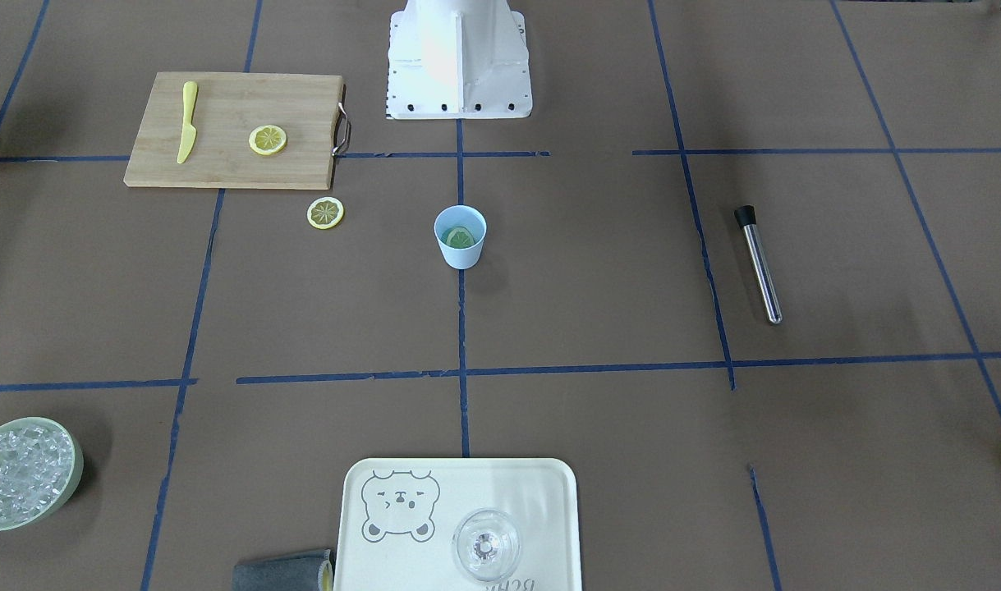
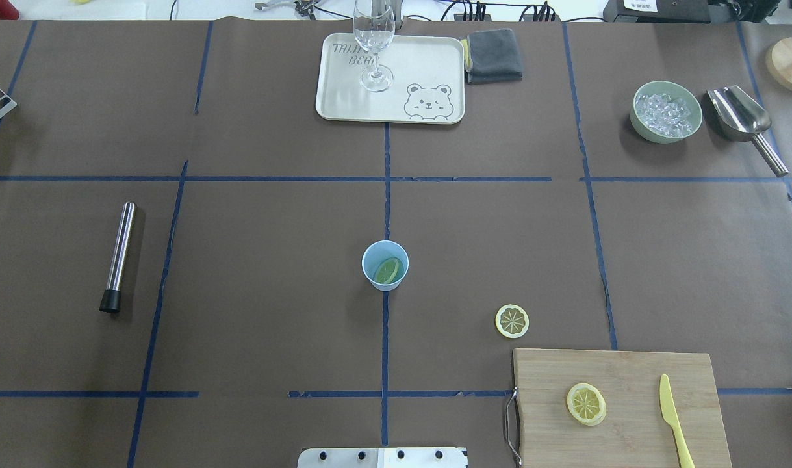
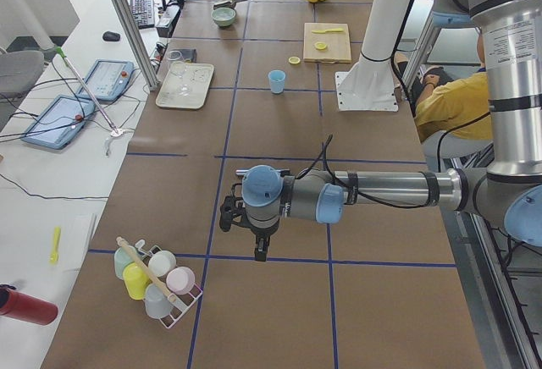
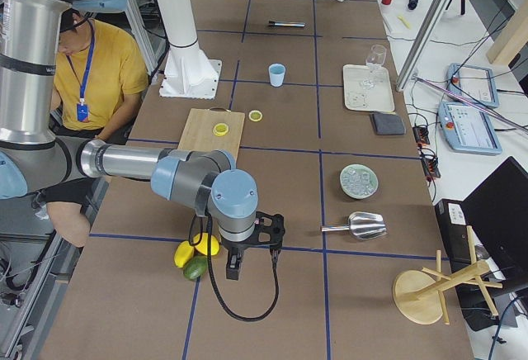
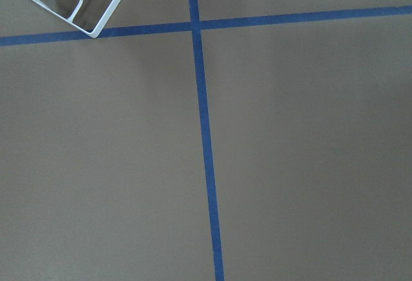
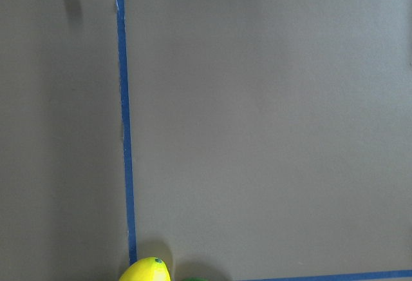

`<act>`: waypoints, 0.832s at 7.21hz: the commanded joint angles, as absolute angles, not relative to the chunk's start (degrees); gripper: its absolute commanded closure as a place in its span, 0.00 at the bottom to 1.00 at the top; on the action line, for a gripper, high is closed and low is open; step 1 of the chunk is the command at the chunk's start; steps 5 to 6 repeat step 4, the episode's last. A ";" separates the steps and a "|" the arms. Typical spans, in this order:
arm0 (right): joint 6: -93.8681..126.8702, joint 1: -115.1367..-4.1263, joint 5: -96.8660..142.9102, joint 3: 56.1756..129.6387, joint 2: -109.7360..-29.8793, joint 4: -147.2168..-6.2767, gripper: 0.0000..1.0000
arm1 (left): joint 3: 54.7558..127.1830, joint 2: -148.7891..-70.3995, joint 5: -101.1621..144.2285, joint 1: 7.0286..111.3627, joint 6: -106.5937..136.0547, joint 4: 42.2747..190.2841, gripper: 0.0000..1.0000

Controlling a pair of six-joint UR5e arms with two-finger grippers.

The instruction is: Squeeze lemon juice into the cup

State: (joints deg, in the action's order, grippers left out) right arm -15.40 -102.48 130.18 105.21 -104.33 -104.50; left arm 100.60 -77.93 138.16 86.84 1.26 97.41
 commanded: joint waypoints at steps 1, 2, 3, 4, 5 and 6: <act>-15.47 -102.48 130.17 104.94 -104.33 -104.50 0.00 | 99.94 -78.31 138.08 86.92 1.23 97.91 0.00; -15.47 -102.39 130.34 104.51 -104.24 -104.41 0.00 | 101.15 -78.22 136.34 86.92 1.14 97.91 0.00; -15.47 -102.48 130.34 104.50 -104.24 -104.41 0.00 | 101.34 -78.40 136.75 86.92 1.14 98.00 0.00; -15.47 -102.39 130.34 104.41 -104.15 -104.41 0.00 | 101.42 -78.31 136.58 87.01 1.14 98.00 0.00; -15.47 -102.39 130.34 104.41 -104.15 -104.41 0.00 | 101.42 -78.31 136.58 87.01 1.14 98.00 0.00; -15.47 -102.39 130.34 104.41 -104.15 -104.41 0.00 | 101.42 -78.31 136.58 87.01 1.14 98.00 0.00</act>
